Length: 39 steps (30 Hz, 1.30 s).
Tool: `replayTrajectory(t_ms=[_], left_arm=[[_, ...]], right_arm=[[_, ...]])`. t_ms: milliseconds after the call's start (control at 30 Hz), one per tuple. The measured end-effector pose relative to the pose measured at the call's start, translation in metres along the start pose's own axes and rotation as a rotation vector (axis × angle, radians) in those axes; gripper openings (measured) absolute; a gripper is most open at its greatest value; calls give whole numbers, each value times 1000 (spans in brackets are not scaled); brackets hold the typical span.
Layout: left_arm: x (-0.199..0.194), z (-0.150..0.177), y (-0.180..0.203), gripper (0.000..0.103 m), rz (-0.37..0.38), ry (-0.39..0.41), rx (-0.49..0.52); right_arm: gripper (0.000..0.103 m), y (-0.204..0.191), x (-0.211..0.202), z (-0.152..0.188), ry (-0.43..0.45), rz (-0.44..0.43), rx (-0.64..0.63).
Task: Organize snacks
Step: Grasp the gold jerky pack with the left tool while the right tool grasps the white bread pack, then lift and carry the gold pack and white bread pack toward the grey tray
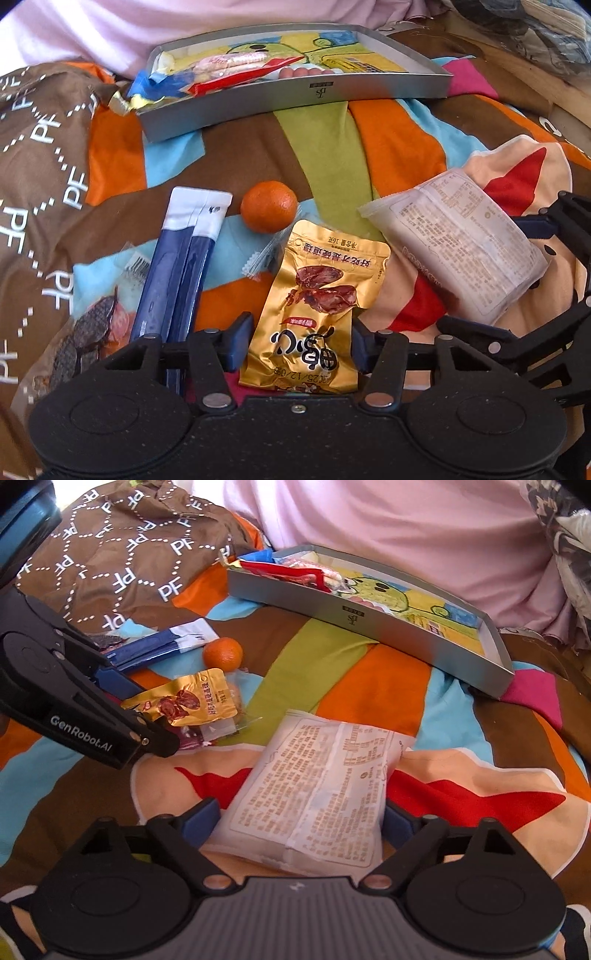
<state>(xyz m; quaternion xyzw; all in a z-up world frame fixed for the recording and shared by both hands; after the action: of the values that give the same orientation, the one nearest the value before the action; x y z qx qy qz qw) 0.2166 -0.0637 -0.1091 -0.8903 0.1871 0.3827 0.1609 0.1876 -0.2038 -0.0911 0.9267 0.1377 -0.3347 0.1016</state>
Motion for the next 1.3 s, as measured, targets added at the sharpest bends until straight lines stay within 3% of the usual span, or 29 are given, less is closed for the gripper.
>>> replayTrajectory(t_ms=[233,633,900,1067,1300], left_arm=[[-13,8,-2,55,31,-58,-156],[-39,28,10,55,60,-123,-253],[-50,39,20,56,58,-127,-205],[-46,37,22,65,62,-130,-174],[-44,38,28,70,81,-125,-81]], right_arm=[[82,1,-8,0,-14,-20,5],[81,-4,-36,17,-76,-88,-25],[88,-5,-32,18,-115,-97,-24],[93,-4,-18,17,-127,-69,13],[85,-9,-22,24,-101,-60,-5]])
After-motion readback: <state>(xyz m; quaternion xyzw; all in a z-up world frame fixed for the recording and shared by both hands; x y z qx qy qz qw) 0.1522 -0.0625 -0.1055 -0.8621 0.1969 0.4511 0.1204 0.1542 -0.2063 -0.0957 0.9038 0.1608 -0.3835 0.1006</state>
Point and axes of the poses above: each gripper's, at about its wrist camera, not at the fingertips, and x roughly the way its jaws point, y to its right, z to its underside, the point moved 4 cm from there along x, roughly the way its jaws point, and after that the axes turned 15 degrees about x, right-handed, at the moved point
